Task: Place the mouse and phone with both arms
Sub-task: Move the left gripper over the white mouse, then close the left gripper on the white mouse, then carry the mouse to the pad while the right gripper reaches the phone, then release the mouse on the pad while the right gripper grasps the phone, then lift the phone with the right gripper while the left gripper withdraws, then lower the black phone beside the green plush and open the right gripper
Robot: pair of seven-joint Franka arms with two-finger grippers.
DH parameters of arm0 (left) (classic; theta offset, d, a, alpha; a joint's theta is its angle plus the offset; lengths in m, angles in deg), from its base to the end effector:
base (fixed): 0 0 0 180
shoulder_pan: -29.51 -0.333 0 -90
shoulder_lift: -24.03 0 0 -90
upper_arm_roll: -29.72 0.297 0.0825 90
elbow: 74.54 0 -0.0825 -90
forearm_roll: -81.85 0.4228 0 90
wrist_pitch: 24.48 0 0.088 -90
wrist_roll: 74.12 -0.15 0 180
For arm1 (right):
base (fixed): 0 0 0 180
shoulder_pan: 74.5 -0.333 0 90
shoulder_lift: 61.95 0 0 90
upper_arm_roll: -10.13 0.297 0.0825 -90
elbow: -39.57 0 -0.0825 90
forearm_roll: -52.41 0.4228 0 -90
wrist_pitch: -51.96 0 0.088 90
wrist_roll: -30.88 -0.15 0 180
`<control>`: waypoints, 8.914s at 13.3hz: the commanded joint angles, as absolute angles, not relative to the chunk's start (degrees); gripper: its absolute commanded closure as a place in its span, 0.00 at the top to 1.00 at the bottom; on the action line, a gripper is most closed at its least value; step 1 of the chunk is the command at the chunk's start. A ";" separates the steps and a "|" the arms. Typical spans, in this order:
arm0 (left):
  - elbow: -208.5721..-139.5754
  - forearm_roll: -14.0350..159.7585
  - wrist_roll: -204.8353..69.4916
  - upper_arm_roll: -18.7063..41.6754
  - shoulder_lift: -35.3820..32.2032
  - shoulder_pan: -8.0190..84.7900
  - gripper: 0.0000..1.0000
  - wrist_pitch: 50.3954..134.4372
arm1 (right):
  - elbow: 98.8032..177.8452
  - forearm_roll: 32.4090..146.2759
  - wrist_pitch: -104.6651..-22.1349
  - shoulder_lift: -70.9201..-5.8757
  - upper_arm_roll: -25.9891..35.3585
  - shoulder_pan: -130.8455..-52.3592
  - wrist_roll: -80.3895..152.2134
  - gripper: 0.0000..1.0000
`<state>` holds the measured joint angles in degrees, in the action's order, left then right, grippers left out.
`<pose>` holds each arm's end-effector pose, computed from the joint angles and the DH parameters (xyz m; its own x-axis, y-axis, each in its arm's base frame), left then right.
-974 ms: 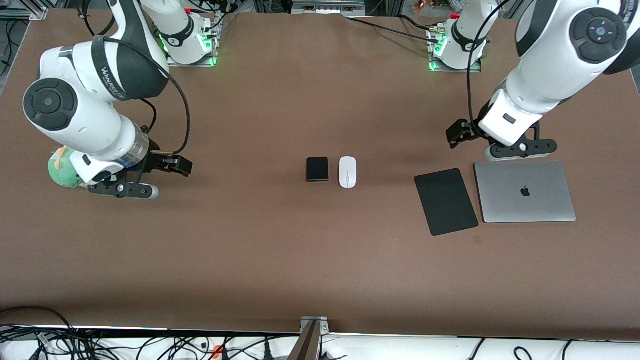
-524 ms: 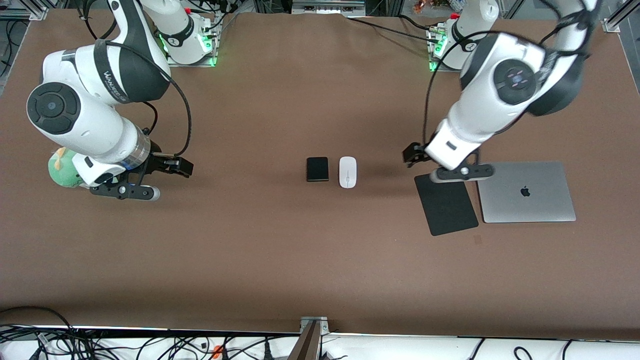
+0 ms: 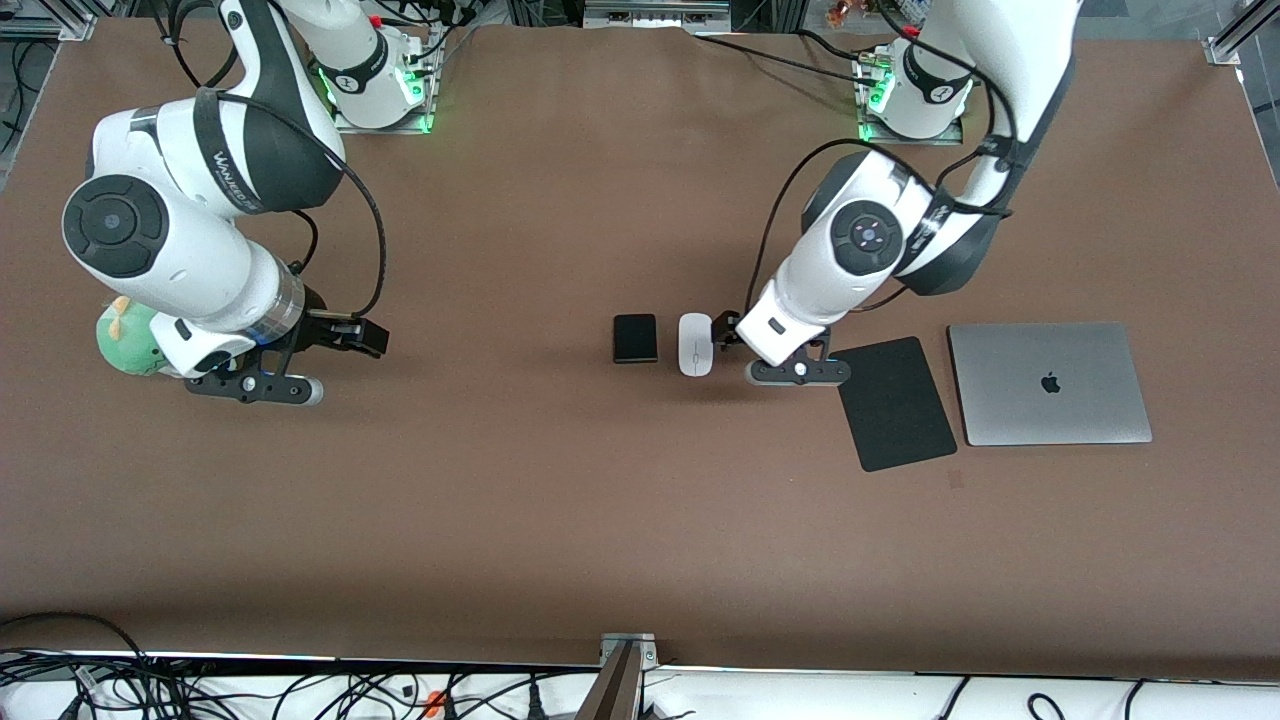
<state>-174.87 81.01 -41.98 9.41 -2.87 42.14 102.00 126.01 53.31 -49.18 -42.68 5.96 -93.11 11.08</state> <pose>0.5780 -0.3646 0.2380 0.9964 0.0252 -0.0807 0.0370 -0.9882 0.1486 0.6579 0.1759 0.3950 0.9929 -0.0949 -0.0711 -0.0926 -0.9951 0.0350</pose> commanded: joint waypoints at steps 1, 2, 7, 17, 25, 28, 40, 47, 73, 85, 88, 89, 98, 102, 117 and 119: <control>-174.12 84.12 -41.87 10.21 -5.67 45.41 1.00 104.00 | 125.61 53.11 -49.73 -42.44 5.74 -93.40 10.40 1.00; -174.12 84.40 -41.87 10.30 -6.81 46.46 1.00 104.27 | 125.70 53.11 -50.43 -42.44 5.74 -93.40 10.40 1.00; -178.23 84.49 -41.87 11.35 -11.21 51.83 1.00 112.25 | 125.70 53.11 -50.96 -42.00 5.74 -93.31 10.40 1.00; -181.33 89.06 -41.87 12.76 -13.23 53.68 1.00 117.55 | 125.61 53.11 -50.96 -41.91 5.74 -93.31 10.49 1.00; -180.89 89.15 -42.39 13.11 -14.02 53.94 0.64 117.64 | 125.61 53.20 -51.58 -41.74 5.74 -93.31 10.49 1.00; -180.88 89.15 -42.74 13.37 -14.02 53.94 0.45 117.55 | 125.70 53.20 -51.58 -41.74 5.74 -93.31 10.49 1.00; -189.13 89.06 -43.10 15.40 -2.00 39.46 0.39 111.66 | 125.26 56.01 -52.10 -40.86 5.74 -97.52 9.18 1.00; -194.77 88.97 -57.07 20.76 -1.45 32.68 0.47 112.27 | 125.61 58.30 -64.04 -35.25 5.74 -108.33 -1.38 1.00; -186.97 86.70 -56.90 18.12 20.85 29.16 1.00 94.39 | 125.43 47.84 -84.45 -15.02 5.13 -125.48 -17.11 1.00; -168.93 80.18 -61.20 24.10 23.59 29.25 1.00 70.27 | 125.61 44.85 -88.49 -12.55 5.12 -125.48 -18.25 0.71; -168.84 80.18 -61.03 23.57 23.68 29.25 1.00 70.00 | 125.52 45.03 -87.79 -12.99 5.12 -125.13 -17.46 0.54; -168.84 80.18 -61.03 23.40 23.68 29.33 1.00 70.00 | 125.00 45.46 -86.31 -13.08 5.12 -125.04 -17.37 0.52; -167.79 80.18 -59.80 23.66 22.71 29.42 1.00 70.44 | 125.96 50.90 -75.67 -20.72 5.04 -113.02 5.97 0.41; -167.79 80.62 -59.71 24.18 22.71 29.25 1.00 69.91 | 131.49 52.75 -75.75 -26.51 5.12 -103.27 17.05 0.37; -167.18 80.80 -59.80 24.01 22.27 26.87 1.00 70.00 | 168.58 54.43 -110.46 -38.57 -0.50 -84.63 32.45 0.37; -167.00 80.89 -60.23 24.10 22.19 26.87 1.00 69.91 | 169.64 54.43 -112.30 -38.57 -0.41 -82.16 34.22 0.37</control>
<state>-168.72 81.42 -59.71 24.40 22.64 27.22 71.20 166.71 53.52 -110.42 -35.79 -1.11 -84.64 31.56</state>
